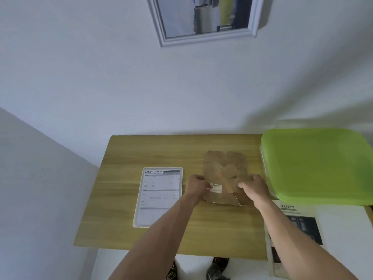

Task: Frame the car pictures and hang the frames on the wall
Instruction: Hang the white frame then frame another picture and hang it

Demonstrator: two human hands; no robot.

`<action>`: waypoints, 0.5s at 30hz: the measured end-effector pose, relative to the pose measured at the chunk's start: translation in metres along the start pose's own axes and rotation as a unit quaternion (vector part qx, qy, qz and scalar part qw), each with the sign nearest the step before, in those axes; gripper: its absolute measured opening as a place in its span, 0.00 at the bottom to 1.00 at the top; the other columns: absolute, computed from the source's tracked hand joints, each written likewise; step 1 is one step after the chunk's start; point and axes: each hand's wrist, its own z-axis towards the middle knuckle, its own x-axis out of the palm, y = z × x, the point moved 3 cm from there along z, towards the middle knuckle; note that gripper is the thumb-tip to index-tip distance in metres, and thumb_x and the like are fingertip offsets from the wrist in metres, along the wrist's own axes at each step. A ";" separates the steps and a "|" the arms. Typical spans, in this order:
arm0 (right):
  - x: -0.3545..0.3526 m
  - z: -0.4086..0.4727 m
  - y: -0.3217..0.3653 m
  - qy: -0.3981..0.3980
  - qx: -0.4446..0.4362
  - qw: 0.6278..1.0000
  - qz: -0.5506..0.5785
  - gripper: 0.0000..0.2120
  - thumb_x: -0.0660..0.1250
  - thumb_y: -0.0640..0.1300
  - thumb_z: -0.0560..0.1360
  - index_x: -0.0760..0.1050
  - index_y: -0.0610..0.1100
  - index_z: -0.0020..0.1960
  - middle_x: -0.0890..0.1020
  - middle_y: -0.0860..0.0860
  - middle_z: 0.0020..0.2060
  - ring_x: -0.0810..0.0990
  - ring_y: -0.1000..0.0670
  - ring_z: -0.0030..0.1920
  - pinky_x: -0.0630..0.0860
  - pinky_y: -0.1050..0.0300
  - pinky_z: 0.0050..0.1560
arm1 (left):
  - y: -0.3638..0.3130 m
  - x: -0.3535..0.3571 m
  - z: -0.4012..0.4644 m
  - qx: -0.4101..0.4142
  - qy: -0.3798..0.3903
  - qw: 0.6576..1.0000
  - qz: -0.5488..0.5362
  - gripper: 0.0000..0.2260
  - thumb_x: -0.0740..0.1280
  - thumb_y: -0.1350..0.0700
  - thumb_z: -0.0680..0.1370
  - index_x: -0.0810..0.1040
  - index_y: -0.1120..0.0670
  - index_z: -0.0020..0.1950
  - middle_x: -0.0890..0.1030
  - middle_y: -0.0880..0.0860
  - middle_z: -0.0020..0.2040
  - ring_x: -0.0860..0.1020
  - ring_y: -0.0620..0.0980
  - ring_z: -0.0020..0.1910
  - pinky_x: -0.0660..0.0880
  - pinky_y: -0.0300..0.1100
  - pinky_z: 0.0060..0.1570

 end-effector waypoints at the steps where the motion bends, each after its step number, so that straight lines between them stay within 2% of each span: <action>1: 0.002 -0.002 0.001 0.010 0.003 1.000 0.022 0.15 0.72 0.40 0.69 0.78 0.43 0.56 0.83 0.48 0.49 0.80 0.46 0.46 0.77 0.51 0.48 | 0.000 -0.006 0.000 0.004 -0.007 1.000 0.010 0.25 0.73 0.60 0.59 0.78 0.56 0.56 0.83 0.56 0.53 0.82 0.55 0.51 0.81 0.53 0.51; 4: 0.011 -0.010 0.007 0.037 -0.005 0.996 0.078 0.22 0.74 0.38 0.70 0.76 0.43 0.64 0.78 0.49 0.51 0.77 0.47 0.52 0.73 0.54 0.51 | -0.006 -0.029 -0.007 0.027 -0.044 0.999 0.018 0.16 0.71 0.65 0.62 0.79 0.53 0.48 0.83 0.53 0.47 0.82 0.54 0.48 0.81 0.51 0.49; 6: 0.020 -0.019 0.015 0.047 -0.028 0.994 0.098 0.25 0.75 0.39 0.71 0.74 0.42 0.66 0.78 0.50 0.55 0.76 0.48 0.54 0.70 0.55 0.53 | -0.010 -0.047 -0.016 0.048 -0.054 0.997 0.012 0.14 0.71 0.66 0.64 0.78 0.52 0.44 0.83 0.52 0.45 0.82 0.53 0.47 0.82 0.51 0.48; 9: 0.039 -0.038 0.026 0.066 -0.056 0.990 0.109 0.25 0.75 0.39 0.70 0.74 0.44 0.66 0.79 0.50 0.58 0.78 0.48 0.56 0.73 0.53 0.56 | -0.008 -0.080 -0.026 0.075 -0.065 0.995 0.010 0.14 0.70 0.66 0.66 0.78 0.54 0.48 0.83 0.52 0.44 0.82 0.52 0.45 0.80 0.45 0.43; 12: 0.066 -0.062 0.035 0.113 -0.077 0.987 0.090 0.29 0.74 0.35 0.69 0.72 0.47 0.69 0.80 0.48 0.55 0.80 0.46 0.56 0.77 0.48 0.60 | 0.000 -0.122 -0.036 0.094 -0.079 0.992 0.001 0.13 0.70 0.66 0.67 0.79 0.56 0.50 0.83 0.53 0.43 0.81 0.49 0.41 0.76 0.40 0.35; 15: 0.098 -0.088 0.038 0.137 -0.104 0.983 0.062 0.34 0.75 0.36 0.69 0.70 0.49 0.72 0.80 0.48 0.58 0.79 0.48 0.58 0.75 0.53 0.60 | 0.019 -0.162 -0.043 0.096 -0.080 0.992 0.010 0.13 0.70 0.67 0.66 0.79 0.57 0.49 0.83 0.53 0.43 0.80 0.48 0.40 0.73 0.38 0.33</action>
